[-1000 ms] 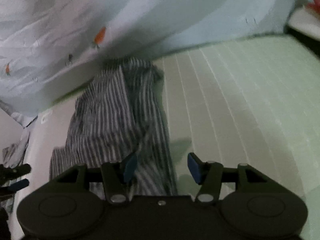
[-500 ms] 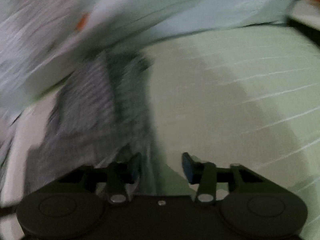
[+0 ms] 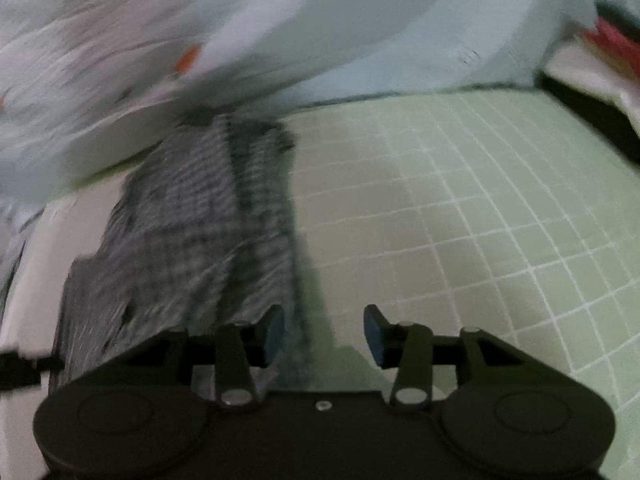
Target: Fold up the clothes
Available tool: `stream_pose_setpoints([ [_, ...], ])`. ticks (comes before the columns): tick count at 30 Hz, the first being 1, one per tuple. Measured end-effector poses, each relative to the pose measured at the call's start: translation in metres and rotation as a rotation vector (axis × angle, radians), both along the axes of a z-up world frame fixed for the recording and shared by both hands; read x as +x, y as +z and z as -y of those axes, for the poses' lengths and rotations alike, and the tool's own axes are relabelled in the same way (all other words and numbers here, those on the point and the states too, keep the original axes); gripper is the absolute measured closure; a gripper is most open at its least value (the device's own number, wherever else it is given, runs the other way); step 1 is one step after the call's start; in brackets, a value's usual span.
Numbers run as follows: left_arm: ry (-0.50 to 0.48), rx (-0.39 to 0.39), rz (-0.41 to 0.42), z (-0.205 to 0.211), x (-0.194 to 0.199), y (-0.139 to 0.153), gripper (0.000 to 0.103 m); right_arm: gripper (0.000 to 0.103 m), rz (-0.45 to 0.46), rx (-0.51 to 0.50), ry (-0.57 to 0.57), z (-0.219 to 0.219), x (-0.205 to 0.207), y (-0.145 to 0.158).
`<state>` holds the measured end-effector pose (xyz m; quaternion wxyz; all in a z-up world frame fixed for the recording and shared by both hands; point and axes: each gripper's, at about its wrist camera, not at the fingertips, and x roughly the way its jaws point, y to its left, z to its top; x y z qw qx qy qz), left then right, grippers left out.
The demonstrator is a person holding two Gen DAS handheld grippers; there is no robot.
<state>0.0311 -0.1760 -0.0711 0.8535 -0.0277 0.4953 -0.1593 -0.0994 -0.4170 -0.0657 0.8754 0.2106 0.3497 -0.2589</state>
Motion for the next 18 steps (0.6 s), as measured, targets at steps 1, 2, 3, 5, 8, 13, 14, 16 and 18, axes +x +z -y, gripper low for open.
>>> stream_pose_setpoints([
  [1,-0.005,0.003,0.003,-0.001,-0.004,0.001,0.021,0.058,0.011,-0.007,0.027,-0.009,-0.004,0.004],
  [2,-0.011,0.005,0.006,-0.003,-0.008,0.002,0.021,0.058,0.022,-0.014,0.055,-0.017,-0.008,0.007],
  [3,-0.016,0.005,0.008,-0.006,-0.012,0.003,0.021,0.058,0.034,-0.02,0.083,-0.026,-0.011,0.011],
  [5,-0.021,0.006,0.006,-0.009,-0.017,0.003,0.021,0.06,0.051,-0.011,0.141,-0.039,-0.018,0.014],
  [8,-0.027,0.004,-0.006,-0.011,-0.02,0.001,0.021,0.064,0.032,-0.015,0.216,-0.057,-0.019,0.012],
  [13,-0.059,0.005,-0.002,-0.012,-0.024,0.001,0.021,0.064,0.006,-0.013,0.244,-0.066,-0.011,0.004],
  [14,-0.065,0.008,-0.001,-0.012,-0.024,0.001,0.021,0.064,0.007,-0.012,0.243,-0.065,-0.01,0.004],
  [16,-0.077,0.014,0.003,-0.011,-0.024,0.001,0.021,0.065,0.01,-0.011,0.242,-0.064,-0.003,0.003],
  [18,-0.082,0.018,0.013,-0.011,-0.022,0.002,0.021,0.066,0.011,-0.014,0.246,-0.064,0.007,0.002],
])
